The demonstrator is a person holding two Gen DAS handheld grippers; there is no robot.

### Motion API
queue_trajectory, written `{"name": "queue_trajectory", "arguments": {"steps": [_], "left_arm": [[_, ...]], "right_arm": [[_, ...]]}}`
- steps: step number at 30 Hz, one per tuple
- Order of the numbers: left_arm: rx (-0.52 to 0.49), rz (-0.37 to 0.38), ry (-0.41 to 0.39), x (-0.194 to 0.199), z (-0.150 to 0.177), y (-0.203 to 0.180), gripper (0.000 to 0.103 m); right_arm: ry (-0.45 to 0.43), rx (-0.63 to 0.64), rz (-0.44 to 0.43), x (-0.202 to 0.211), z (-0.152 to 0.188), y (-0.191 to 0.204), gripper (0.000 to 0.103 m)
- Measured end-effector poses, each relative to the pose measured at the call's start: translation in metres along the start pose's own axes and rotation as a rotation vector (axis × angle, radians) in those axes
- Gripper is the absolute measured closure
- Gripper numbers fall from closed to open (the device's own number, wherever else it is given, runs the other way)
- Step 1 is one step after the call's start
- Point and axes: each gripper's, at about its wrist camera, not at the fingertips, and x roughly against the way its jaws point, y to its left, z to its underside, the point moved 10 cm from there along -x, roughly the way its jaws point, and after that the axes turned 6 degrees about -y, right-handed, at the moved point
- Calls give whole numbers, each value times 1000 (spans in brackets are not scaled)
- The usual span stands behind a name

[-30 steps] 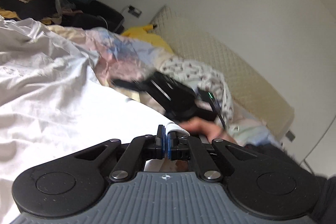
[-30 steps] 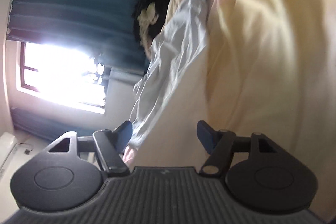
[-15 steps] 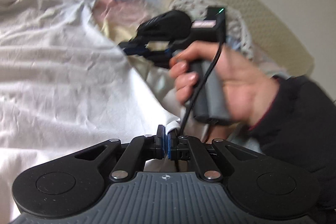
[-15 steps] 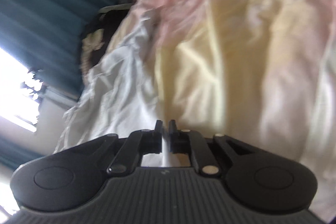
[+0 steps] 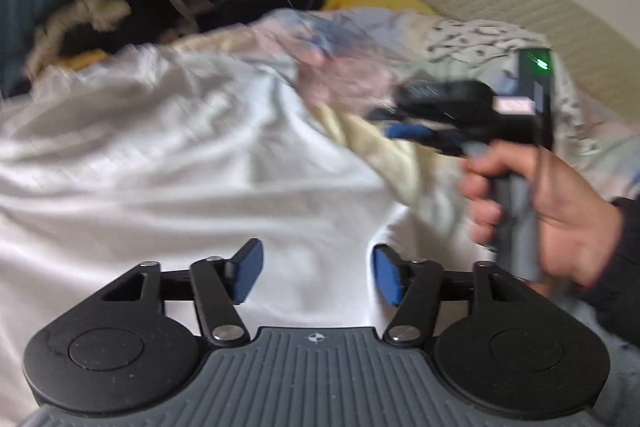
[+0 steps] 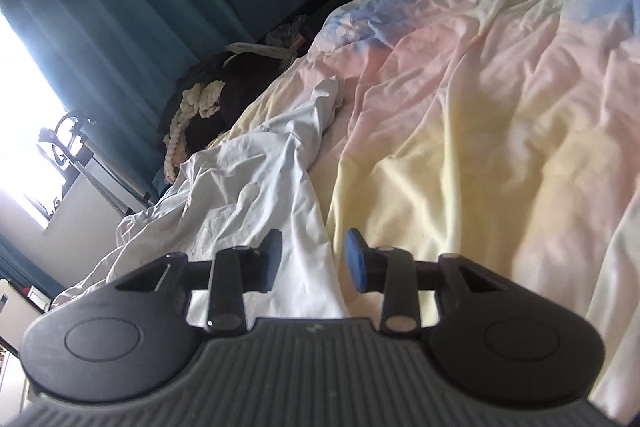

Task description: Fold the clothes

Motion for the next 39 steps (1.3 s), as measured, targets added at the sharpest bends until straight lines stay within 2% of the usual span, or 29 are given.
{"name": "queue_trajectory", "arguments": {"steps": [3, 5, 8, 11, 17, 25, 28, 33, 34, 36, 39], "left_arm": [[-48, -82, 22, -8, -20, 24, 29], [-69, -122, 45, -18, -31, 37, 24], [-65, -115, 81, -30, -31, 39, 24], [-63, -50, 95, -38, -20, 24, 27], [3, 148, 27, -27, -5, -32, 30], [58, 37, -10, -21, 9, -34, 29], [81, 26, -21, -27, 10, -34, 29], [-36, -34, 16, -54, 18, -49, 30], [-51, -47, 30, -59, 21, -51, 57], [-41, -28, 55, -61, 22, -56, 94], [-9, 35, 50, -47, 16, -71, 97]], "right_arm": [[-42, 35, 52, 0, -7, -5, 75], [-110, 47, 89, 4, -20, -11, 75], [-213, 71, 86, 13, -42, -12, 75], [-259, 59, 63, 15, -56, -13, 74], [-246, -23, 49, 10, -68, -30, 73], [-231, -111, 31, 23, -71, -36, 73], [-234, -110, 17, 27, -72, -32, 73], [-247, -100, 16, 33, -75, -32, 73], [-246, -100, 17, 34, -76, -33, 73], [-243, -95, 20, 35, -75, -35, 73], [-244, -80, 23, 37, -75, -34, 73]]}}
